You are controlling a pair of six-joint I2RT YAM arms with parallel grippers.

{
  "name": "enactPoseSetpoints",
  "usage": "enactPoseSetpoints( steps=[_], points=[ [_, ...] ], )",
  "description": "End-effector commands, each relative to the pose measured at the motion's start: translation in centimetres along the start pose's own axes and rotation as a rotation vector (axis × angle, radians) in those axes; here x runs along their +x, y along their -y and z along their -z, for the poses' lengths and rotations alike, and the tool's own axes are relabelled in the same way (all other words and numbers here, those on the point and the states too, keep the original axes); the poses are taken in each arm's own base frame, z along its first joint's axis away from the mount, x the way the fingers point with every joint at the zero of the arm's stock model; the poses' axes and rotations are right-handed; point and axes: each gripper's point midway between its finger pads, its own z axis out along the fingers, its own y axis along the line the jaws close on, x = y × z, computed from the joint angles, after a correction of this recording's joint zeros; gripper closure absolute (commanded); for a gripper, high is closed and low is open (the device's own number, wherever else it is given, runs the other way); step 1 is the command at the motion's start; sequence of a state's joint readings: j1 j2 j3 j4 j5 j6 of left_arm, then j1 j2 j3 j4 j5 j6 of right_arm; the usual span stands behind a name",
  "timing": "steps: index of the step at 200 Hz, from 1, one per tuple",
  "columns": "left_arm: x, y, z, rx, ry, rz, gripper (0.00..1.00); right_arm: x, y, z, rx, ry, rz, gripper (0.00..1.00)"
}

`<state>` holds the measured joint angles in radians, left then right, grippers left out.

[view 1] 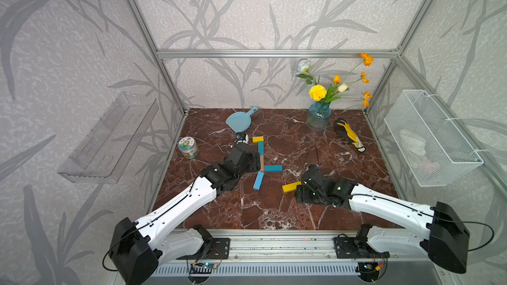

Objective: Assemble a giraffe with building blocks
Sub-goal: Pick up the building block from the center of the board.

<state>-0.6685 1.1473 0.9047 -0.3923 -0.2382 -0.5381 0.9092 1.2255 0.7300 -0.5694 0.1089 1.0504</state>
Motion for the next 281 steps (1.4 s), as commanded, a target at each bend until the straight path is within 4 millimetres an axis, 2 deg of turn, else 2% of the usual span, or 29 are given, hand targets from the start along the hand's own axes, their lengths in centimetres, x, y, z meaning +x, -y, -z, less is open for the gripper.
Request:
enactPoseSetpoints(
  steps=[1, 19, 32, 45, 60, 73, 92, 122, 157, 210, 252, 281],
  points=[
    [0.6, -0.6, -0.8, -0.024, -0.006, 0.012, 0.25, -1.3, 0.0, 0.5, 0.092, 0.061, -0.361, 0.13],
    [0.9, -0.6, -0.9, -0.012, -0.009, 0.016, 0.25, -1.9, 0.6, 1.3, 0.262, 0.064, -0.454, 0.13],
    [1.0, -0.7, -0.8, -0.006, -0.007, 0.016, 0.25, -2.0, 0.0, 1.2, 0.332, 0.044, -0.5, 0.13],
    [1.0, -0.6, -0.6, 0.009, 0.002, 0.026, 0.25, -1.7, -1.4, -0.1, 0.318, -0.001, -0.539, 0.13],
    [1.1, -0.5, -0.5, 0.028, 0.01, 0.038, 0.25, -0.5, -3.4, -2.8, 0.253, -0.091, -0.617, 0.15],
    [1.0, -0.6, -0.5, 0.026, 0.009, 0.038, 0.24, 0.1, -4.2, -4.2, 0.247, -0.132, -0.669, 0.17],
    [1.1, -0.5, -0.4, 0.033, 0.005, 0.043, 0.25, 0.3, -4.7, -5.5, 0.272, -0.146, -0.696, 0.18],
    [1.1, -0.3, -0.4, 0.045, 0.003, 0.045, 0.24, -0.4, -5.9, -6.9, 0.226, -0.149, -0.716, 0.23],
    [1.1, -0.3, -0.4, 0.044, 0.0, 0.044, 0.24, -1.6, -6.8, -7.4, 0.168, -0.135, -0.71, 0.25],
    [1.3, -0.2, -0.8, 0.039, -0.013, 0.035, 0.24, -2.0, -5.3, -7.7, 0.202, -0.14, -0.772, 0.25],
    [1.3, -0.2, -0.8, 0.037, -0.013, 0.033, 0.24, -3.1, -3.8, -7.6, 0.235, -0.124, -0.828, 0.26],
    [1.2, -0.2, -0.7, 0.034, -0.012, 0.029, 0.24, -3.6, -3.0, -6.9, 0.305, -0.126, -0.826, 0.26]
  ],
)
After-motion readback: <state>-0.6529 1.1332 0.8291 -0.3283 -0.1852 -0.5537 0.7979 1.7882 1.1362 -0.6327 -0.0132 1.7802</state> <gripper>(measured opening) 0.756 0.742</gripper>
